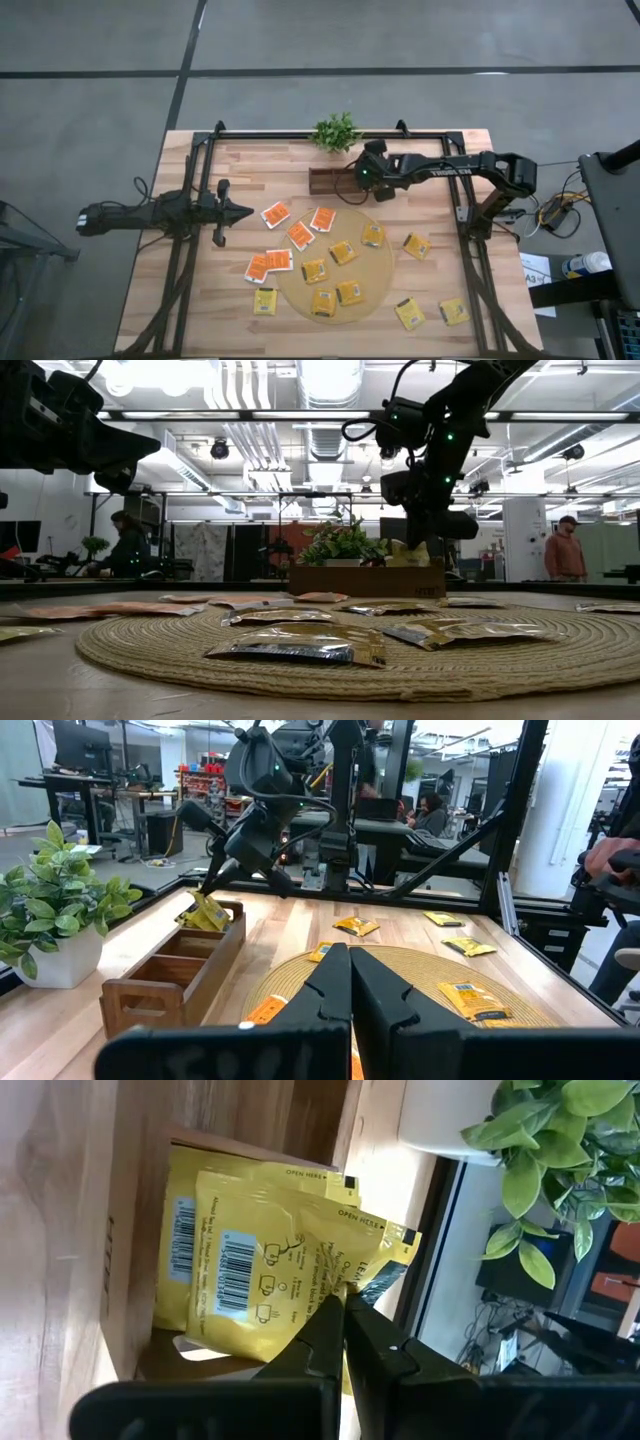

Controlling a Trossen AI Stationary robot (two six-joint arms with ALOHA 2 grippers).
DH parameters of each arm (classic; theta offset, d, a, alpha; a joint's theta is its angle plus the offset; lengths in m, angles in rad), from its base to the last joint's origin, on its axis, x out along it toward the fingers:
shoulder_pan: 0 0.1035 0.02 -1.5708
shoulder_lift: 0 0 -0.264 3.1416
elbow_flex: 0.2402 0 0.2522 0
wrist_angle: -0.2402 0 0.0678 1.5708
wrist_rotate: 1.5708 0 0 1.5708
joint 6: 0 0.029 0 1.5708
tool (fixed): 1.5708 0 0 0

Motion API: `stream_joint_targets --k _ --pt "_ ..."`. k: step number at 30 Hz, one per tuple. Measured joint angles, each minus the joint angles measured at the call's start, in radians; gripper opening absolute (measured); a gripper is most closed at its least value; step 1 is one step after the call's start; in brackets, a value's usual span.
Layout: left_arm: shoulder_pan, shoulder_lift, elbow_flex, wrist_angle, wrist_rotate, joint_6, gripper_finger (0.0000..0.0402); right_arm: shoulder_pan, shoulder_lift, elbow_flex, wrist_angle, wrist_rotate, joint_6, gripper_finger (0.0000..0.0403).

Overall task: Pick & Place Tea
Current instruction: Put the yellow tea bag into the right section of the wooden organizer

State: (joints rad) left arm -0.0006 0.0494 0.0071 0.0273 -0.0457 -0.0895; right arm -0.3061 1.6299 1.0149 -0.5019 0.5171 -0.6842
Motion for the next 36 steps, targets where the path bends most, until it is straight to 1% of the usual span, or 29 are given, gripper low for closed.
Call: stream_joint_targets --k 11,13,16,19,23,28,30,34,36 --pt "0.000 0.000 0.000 0.000 0.000 0.000 0.0000 0.000 0.000 0.001 0.007 -0.003 -0.002 0.0008" --pt "0.000 0.000 0.000 0.000 0.000 0.000 0.0000 0.000 0.000 -0.002 0.003 -0.023 0.010 0.0011" --pt "0.000 0.000 0.000 0.000 0.000 0.000 0.0000 0.000 0.000 -0.003 -0.010 -0.066 0.047 0.0027" --pt "0.000 0.000 0.000 0.000 0.000 0.000 0.0000 0.000 0.001 -0.003 -0.017 -0.069 0.077 0.0052" --pt "0.000 0.000 0.000 0.000 0.000 0.000 0.0000 0.000 0.001 -0.003 -0.018 -0.041 0.080 0.0085" --pt "0.000 0.000 0.000 0.000 0.000 0.000 0.0000 0.000 0.000 0.011 -0.018 -0.020 0.083 0.0115" --pt "0.000 0.000 0.000 0.000 0.000 0.000 0.0000 0.001 -0.006 0.024 -0.019 -0.011 0.082 0.0123" --pt "0.000 0.000 0.000 0.000 0.000 0.000 0.0000 0.016 -0.047 0.066 -0.026 0.066 0.075 0.0133" --pt "0.000 0.000 0.000 0.000 0.000 0.000 0.0000 0.031 -0.079 0.096 -0.050 0.086 0.104 0.0134"
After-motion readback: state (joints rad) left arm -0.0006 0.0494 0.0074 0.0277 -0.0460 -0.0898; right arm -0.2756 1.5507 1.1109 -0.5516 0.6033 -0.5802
